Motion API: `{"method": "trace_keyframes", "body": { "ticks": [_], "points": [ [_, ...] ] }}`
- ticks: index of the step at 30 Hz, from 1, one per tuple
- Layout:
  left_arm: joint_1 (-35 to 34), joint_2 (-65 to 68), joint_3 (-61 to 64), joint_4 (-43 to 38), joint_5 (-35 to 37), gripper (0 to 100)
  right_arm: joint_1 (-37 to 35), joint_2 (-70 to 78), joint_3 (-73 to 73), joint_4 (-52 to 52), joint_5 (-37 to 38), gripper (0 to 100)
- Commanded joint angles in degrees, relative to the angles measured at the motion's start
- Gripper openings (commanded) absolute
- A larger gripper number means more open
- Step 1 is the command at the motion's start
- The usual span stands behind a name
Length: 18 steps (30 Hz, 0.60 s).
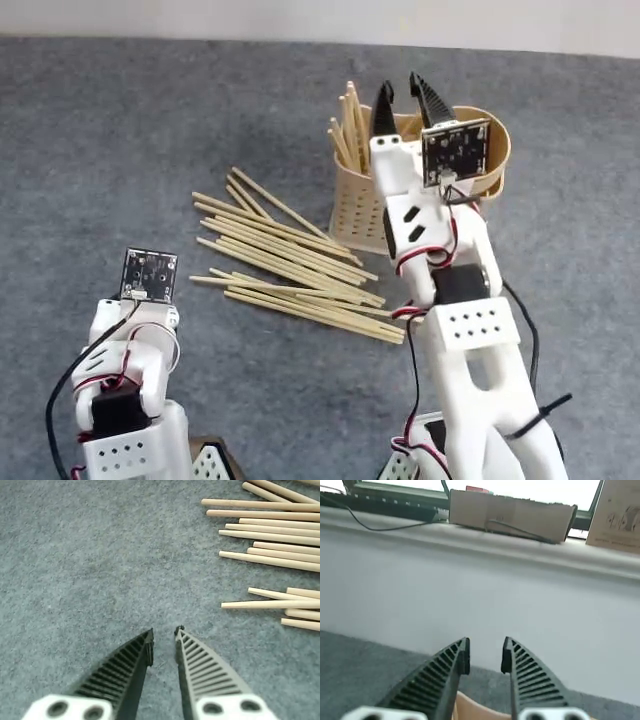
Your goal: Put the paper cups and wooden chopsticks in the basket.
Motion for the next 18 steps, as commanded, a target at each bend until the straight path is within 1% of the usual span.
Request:
{"method": "trace_keyframes", "body": {
  "ticks": [1, 4, 11, 18],
  "points": [
    [-0.5, -0.6, -0.5, -1.1, -0.4, 9, 0.0, -5.4, -1.2, 5.7, -0.5, 11.8],
    [-0.5, -0.6, -0.5, -1.1, -0.4, 9, -2.2, -9.2, -1.2, 10.7, -0.5, 11.8],
    [-0.6, -0.6, -0.5, -1.1, -0.4, 9, -7.2, -16.8, -1.2, 26.2, -0.5, 11.8],
    [-0.6, -0.6, -0.5, -1.1, -0.4, 9, -12.4, -19.4, -1.2, 39.3, -0.2, 11.8]
  ]
}}
